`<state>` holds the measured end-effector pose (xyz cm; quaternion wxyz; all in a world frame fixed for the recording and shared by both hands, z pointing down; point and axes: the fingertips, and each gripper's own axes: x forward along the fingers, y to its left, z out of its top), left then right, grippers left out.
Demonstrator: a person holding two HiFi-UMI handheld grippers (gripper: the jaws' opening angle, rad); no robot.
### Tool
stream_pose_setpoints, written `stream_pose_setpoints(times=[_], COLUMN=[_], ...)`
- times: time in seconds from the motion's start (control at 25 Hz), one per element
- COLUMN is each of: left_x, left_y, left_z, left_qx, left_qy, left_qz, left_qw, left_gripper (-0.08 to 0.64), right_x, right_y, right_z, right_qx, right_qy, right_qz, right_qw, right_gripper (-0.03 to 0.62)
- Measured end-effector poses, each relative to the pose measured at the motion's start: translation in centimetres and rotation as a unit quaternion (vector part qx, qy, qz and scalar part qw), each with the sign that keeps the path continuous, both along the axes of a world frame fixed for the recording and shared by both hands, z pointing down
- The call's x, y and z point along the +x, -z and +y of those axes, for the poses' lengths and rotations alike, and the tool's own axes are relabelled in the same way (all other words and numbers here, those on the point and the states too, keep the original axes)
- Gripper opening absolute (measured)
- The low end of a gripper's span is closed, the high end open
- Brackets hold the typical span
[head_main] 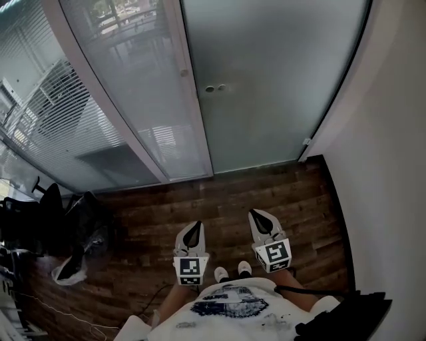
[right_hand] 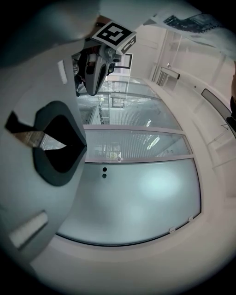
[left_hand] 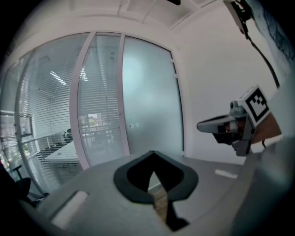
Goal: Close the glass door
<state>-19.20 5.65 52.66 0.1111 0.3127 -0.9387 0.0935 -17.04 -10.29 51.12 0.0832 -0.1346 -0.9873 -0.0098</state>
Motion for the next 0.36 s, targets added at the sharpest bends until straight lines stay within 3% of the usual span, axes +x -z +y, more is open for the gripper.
stream_pose_setpoints(times=[0.36], left_x=[0.3], left_y=[1.7], left_z=[-4.7], left_qx=[-0.003], left_qy=[-0.014], left_qz=[-0.029], left_qw=[0.9995], left_gripper=[0.002], right_x=[0.6], right_y=[0.8], right_z=[-3.6], right_qx=[-0.012], right_qy=[-0.003], right_qz=[-0.019], right_qw=[1.0], right_gripper=[-0.003])
